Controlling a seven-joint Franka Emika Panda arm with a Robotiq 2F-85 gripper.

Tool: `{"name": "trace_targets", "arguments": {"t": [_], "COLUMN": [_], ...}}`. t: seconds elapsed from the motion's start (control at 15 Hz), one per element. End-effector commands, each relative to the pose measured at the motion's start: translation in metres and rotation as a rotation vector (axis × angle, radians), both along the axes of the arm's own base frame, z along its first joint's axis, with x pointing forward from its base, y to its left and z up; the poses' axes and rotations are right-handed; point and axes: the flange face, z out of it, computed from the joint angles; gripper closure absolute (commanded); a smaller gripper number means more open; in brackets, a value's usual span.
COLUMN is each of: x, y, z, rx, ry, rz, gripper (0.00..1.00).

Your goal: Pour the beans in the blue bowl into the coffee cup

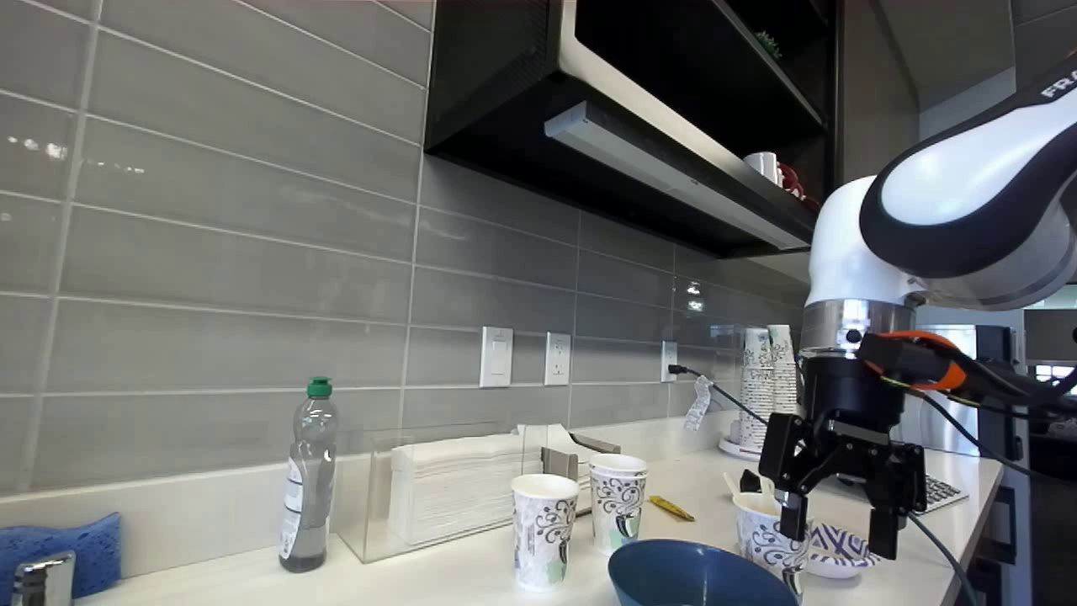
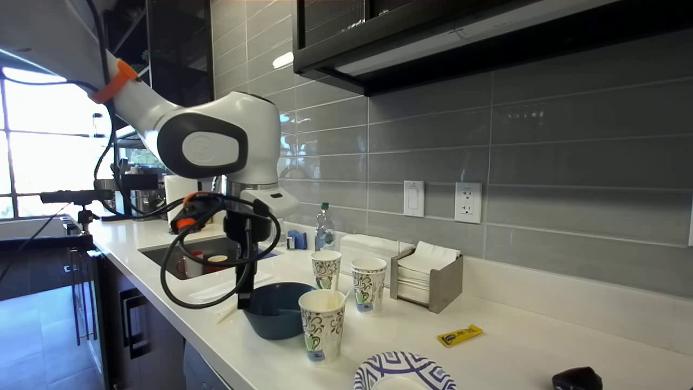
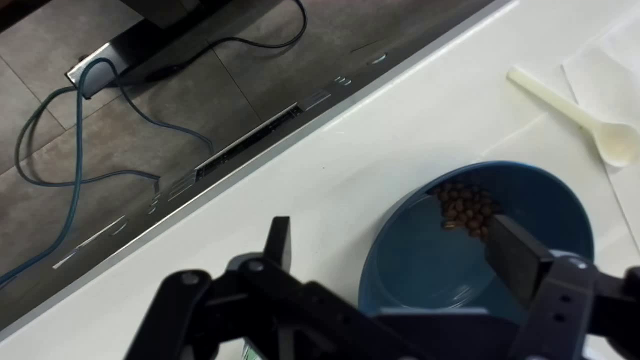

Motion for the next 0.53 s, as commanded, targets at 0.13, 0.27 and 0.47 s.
{"name": "trace_targets", "arguments": {"t": [0.13,0.27,0.47], "x": [0.0041,0.0039,0.0039], "y": [-0.0008,-0.0007,-0.0008], "z": [-0.0084,-0.0070,-0.0068], "rx": [-0.002,-0.002,-0.002], "ry": [0.010,0.007,0.006], "rz": [-0.019,-0.018,-0.018], "gripper": [0.00,0.00,0.00]}}
